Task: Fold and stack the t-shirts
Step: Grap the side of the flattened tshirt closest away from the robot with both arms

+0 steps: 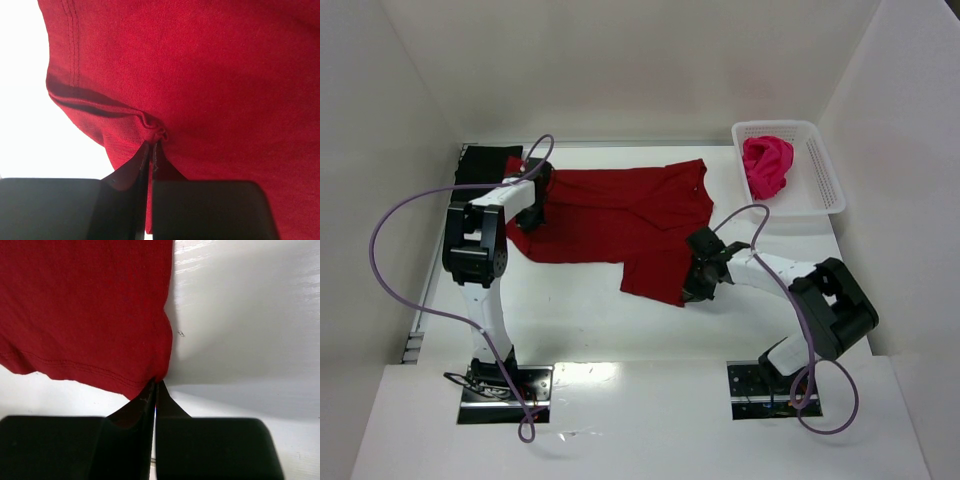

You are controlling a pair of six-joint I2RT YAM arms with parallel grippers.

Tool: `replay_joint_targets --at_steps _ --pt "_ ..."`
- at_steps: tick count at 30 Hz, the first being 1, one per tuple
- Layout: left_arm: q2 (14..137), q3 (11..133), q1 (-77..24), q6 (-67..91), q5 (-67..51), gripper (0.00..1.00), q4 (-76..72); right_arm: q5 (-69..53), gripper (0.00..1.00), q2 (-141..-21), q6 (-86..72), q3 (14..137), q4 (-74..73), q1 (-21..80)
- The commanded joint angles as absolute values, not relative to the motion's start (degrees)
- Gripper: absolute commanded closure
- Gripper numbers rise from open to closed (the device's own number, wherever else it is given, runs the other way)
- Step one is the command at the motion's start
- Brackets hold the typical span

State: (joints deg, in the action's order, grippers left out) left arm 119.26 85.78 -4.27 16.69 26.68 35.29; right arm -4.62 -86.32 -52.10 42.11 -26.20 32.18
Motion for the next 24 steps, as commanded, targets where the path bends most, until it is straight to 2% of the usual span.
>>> replay_joint_targets --at_steps 1,8,17,24 --pt "117.4 84.4 -3.7 17.1 25.7 1.00 34.6 -0.6 1.00 -86.1 -52.3 44.3 -28.1 32.7" --pt "111.6 83.7 -1.9 17.1 24.4 1.00 34.6 0.6 1.00 -78.7 -50.4 51.5 -33.7 31.4" --pt "103.7 82.5 -0.2 18.9 26.7 1.00 35.2 2.8 1.00 -79.4 -46.5 57.9 -35.2 30.1" --pt "101.2 80.1 5.2 20.0 25.6 1.00 35.2 5.2 1.00 -81.7 -43.2 62.0 -33.9 24.4"
